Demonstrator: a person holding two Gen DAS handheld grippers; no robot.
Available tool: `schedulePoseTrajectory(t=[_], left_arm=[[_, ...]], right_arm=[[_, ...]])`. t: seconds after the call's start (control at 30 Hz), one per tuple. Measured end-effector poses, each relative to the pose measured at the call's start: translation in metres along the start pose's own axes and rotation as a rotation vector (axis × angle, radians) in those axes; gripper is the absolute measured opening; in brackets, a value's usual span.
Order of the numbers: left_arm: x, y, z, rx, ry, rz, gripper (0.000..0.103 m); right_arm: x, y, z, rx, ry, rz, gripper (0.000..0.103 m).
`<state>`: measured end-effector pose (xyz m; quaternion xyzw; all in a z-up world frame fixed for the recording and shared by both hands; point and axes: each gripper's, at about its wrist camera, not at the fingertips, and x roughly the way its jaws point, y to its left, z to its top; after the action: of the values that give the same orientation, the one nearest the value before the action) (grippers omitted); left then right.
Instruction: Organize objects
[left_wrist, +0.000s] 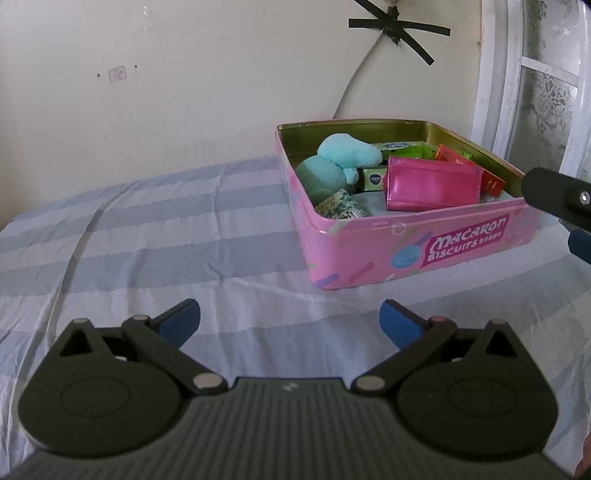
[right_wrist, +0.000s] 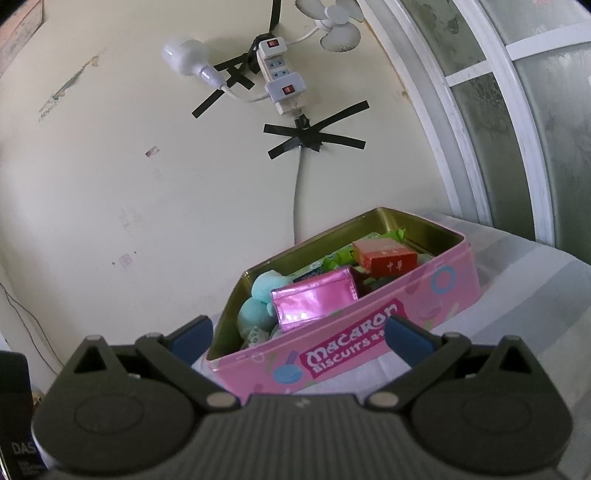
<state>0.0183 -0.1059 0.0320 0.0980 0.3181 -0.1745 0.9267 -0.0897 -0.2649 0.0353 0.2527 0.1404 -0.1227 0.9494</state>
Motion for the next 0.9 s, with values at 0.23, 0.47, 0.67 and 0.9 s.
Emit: schedulePoseTrajectory(t=[0.23,0.47,0.67,0.9], left_arm=[[0.006,-0.002,-0.001,-0.010,0.018,0.003,0.103],[0.011,0.000,-0.001,-0.021,0.028,0.010,0.103],[0.014,0.001,-0.002,-0.032,0.039,0.017,0.103],[0.014,0.004,-0.002,-0.040,0.030,0.017,0.103]], right_arm=[[0.003,-0.001,-0.002,0.000,0.009,0.000,0.103],[0.006,-0.003,-0.003,0.001,0.019,-0.002,0.103],[0.009,-0.002,-0.004,-0.002,0.026,-0.002,0.103],[0.009,-0.002,-0.004,-0.002,0.027,-0.002,0.103]])
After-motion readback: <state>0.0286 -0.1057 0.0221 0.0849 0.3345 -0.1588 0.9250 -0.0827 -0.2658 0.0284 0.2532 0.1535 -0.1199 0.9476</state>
